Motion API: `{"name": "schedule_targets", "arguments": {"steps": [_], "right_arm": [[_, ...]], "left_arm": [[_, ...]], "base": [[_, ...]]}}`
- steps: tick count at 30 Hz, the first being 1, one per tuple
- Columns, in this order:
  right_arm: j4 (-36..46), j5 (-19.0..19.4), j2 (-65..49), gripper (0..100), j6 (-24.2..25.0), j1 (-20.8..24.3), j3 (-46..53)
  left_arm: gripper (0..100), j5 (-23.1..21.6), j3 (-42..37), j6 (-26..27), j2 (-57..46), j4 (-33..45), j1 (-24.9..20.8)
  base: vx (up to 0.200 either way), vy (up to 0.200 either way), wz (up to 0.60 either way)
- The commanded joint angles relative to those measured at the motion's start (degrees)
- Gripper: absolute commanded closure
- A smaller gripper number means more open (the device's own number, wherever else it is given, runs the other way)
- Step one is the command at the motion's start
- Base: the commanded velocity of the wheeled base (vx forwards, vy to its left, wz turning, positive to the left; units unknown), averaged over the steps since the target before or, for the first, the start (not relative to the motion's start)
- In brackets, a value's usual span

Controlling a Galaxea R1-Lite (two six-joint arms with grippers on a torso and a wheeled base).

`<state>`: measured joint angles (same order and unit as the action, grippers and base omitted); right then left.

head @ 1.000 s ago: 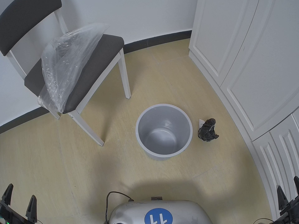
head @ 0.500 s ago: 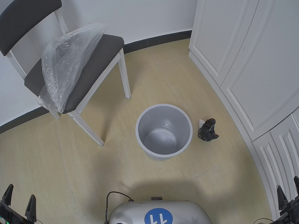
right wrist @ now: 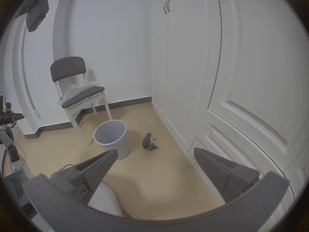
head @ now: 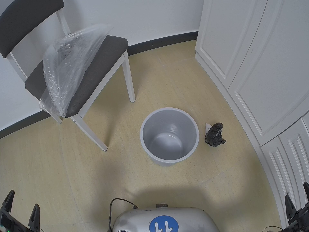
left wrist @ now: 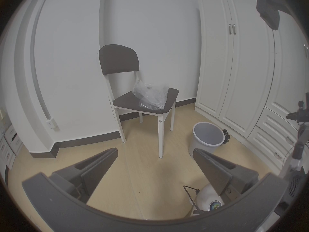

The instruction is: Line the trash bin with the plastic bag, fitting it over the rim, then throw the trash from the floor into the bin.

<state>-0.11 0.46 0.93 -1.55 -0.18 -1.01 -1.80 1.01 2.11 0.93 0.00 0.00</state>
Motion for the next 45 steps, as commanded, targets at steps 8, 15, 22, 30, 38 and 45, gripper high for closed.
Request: {"name": "schedule_targets", "arguments": {"steps": [8, 15, 22, 30, 38, 45], "right_arm": [[-0.15, -1.34, -0.93, 0, 3.48, 0.09, 1.01], [-0.07, -1.43, -0.93, 0, 1.72, 0.01, 1.01], [-0.33, -0.55, -0.93, 0, 1.55, 0.01, 1.01], [-0.51, -1.34, -0.93, 0, 2.16, 0.01, 1.01], [-15.01, 0.15, -0.93, 0, -6.54, 0.01, 0.48], [-9.03, 0.15, 0.74, 0, -0.39, 0.45, -2.50]], "left_arm": [[0, 2.77, -0.92, -4.92, -0.93, -0.09, 0.00], [0, 0.13, -1.01, 0.35, -0.93, 0.00, 0.09], [0, 1.72, -1.01, -2.46, -0.93, 0.00, 0.09], [0, 3.03, -1.01, -4.48, -0.93, 0.00, 0.09], [0, 2.24, -0.92, -2.81, -0.93, -0.35, 0.18], [0, -2.41, 5.84, -11.16, -0.75, -13.45, -0.09]], "base": [[0.000, 0.000, 0.00], [0.000, 0.000, 0.00], [0.000, 0.000, 0.00], [0.000, 0.000, 0.00], [0.000, 0.000, 0.00], [0.000, 0.000, 0.00]]}}
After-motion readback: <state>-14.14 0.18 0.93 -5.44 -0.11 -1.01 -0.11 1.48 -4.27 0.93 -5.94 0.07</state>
